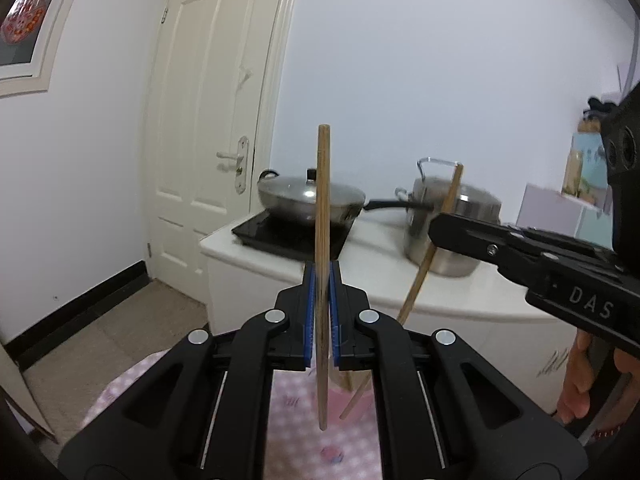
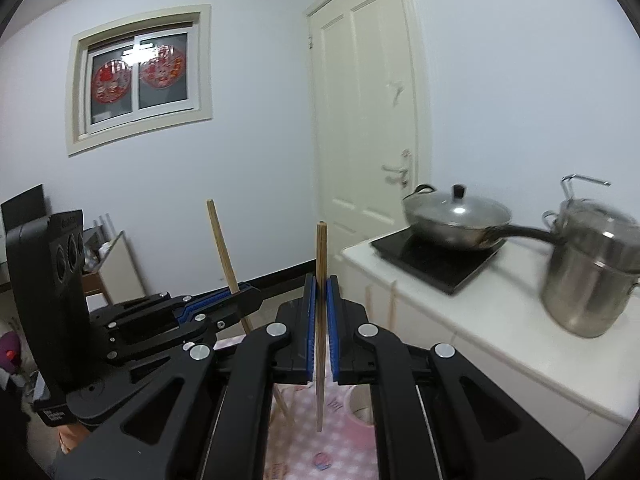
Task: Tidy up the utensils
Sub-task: 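Lift both held chopsticks upright and carry them over the pink cup, then lower both chopsticks into the pink cup and open both grippers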
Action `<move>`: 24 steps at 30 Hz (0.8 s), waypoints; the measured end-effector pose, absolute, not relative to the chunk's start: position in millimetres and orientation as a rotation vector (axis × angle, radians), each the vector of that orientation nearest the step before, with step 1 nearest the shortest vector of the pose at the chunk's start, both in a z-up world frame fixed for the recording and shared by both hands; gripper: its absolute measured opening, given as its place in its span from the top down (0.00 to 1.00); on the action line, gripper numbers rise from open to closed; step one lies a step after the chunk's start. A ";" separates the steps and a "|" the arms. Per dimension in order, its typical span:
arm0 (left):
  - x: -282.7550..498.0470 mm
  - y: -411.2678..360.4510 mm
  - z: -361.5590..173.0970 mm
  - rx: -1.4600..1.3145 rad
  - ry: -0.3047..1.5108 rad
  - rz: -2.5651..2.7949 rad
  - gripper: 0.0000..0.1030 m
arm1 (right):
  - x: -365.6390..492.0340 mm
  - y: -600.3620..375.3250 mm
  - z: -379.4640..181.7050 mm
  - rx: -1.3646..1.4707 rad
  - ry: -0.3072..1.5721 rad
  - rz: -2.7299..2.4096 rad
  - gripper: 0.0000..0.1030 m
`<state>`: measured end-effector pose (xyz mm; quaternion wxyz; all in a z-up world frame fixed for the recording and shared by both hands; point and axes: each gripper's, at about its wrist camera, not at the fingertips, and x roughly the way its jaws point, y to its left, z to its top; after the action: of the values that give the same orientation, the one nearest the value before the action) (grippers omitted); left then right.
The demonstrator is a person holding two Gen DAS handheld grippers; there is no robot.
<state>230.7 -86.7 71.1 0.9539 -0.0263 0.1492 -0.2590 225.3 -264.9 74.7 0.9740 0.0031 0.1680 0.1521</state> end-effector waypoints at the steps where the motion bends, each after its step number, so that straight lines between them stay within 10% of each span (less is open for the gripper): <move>1: 234.4 -91.6 71.4 -0.059 0.294 -0.527 0.94 | 227.5 -268.5 74.5 0.000 0.334 0.292 0.96; 24: 268.3 -138.6 -7.2 -0.078 0.254 -0.453 0.93 | 241.0 -308.4 -6.8 -0.023 0.279 0.119 0.96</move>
<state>268.3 -138.6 -7.2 0.9656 -0.0388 0.1257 -0.2241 241.0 -308.4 -6.8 0.9885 -0.0112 0.1390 0.0593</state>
